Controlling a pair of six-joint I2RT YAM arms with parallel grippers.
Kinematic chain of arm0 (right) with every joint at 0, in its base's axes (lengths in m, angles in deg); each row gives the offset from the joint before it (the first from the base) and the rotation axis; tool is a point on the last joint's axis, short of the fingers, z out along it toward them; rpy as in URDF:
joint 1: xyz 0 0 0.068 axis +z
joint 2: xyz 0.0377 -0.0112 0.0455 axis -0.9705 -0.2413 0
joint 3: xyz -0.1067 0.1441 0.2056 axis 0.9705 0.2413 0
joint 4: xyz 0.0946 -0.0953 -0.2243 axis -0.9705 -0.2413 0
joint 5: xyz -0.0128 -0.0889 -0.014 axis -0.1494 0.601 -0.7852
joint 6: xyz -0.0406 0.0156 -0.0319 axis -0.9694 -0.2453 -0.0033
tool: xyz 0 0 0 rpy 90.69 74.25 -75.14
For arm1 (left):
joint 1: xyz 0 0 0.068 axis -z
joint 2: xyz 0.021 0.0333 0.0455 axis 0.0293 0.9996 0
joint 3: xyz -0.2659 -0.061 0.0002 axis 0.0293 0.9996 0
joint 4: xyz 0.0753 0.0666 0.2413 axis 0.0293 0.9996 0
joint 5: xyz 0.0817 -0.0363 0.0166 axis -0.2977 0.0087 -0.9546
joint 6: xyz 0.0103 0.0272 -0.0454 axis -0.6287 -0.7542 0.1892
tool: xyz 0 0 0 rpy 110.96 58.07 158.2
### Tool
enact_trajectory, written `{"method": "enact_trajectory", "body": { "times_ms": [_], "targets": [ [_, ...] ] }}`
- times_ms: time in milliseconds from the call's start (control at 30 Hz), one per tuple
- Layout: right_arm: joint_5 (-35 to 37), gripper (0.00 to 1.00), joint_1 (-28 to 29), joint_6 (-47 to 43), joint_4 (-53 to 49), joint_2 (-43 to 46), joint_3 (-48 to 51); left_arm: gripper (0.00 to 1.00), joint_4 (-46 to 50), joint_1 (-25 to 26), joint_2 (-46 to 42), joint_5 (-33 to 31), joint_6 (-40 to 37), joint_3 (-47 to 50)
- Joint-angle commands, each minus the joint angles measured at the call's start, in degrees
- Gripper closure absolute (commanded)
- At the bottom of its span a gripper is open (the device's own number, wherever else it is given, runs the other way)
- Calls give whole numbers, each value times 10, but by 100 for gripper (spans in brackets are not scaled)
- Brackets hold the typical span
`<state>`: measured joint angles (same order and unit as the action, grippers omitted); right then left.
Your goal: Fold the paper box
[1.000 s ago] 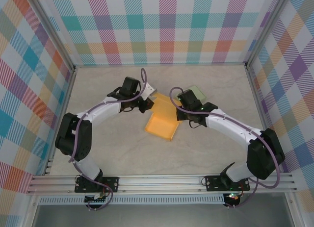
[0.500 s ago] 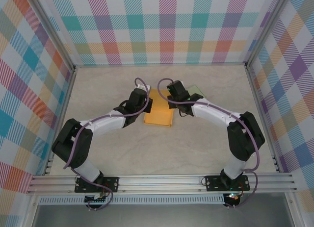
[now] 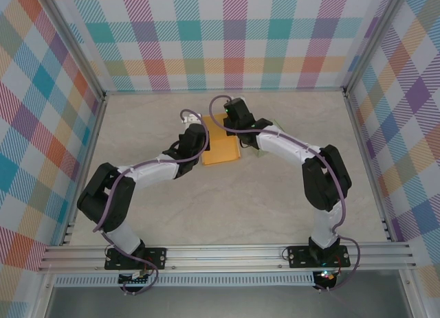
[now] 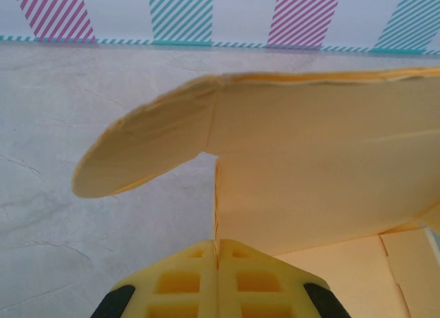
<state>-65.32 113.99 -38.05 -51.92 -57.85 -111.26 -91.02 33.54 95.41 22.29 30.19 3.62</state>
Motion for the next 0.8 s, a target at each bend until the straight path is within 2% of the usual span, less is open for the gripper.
{"method": "enact_trajectory", "body": {
  "times_ms": [0,200,567,667,767],
  "targets": [
    [-34,82,6,10,11,-13,-13,100,-53,12,17,9,17,-5],
    [-53,82,6,48,41,-6,25,100,-68,13,36,8,40,10],
    [-85,76,7,111,89,13,85,100,-76,26,41,-26,58,34],
    [-94,77,7,121,97,18,98,100,-78,28,41,-31,64,41],
    [-100,82,9,124,104,23,110,100,-78,30,40,-33,71,47]
  ]
}}
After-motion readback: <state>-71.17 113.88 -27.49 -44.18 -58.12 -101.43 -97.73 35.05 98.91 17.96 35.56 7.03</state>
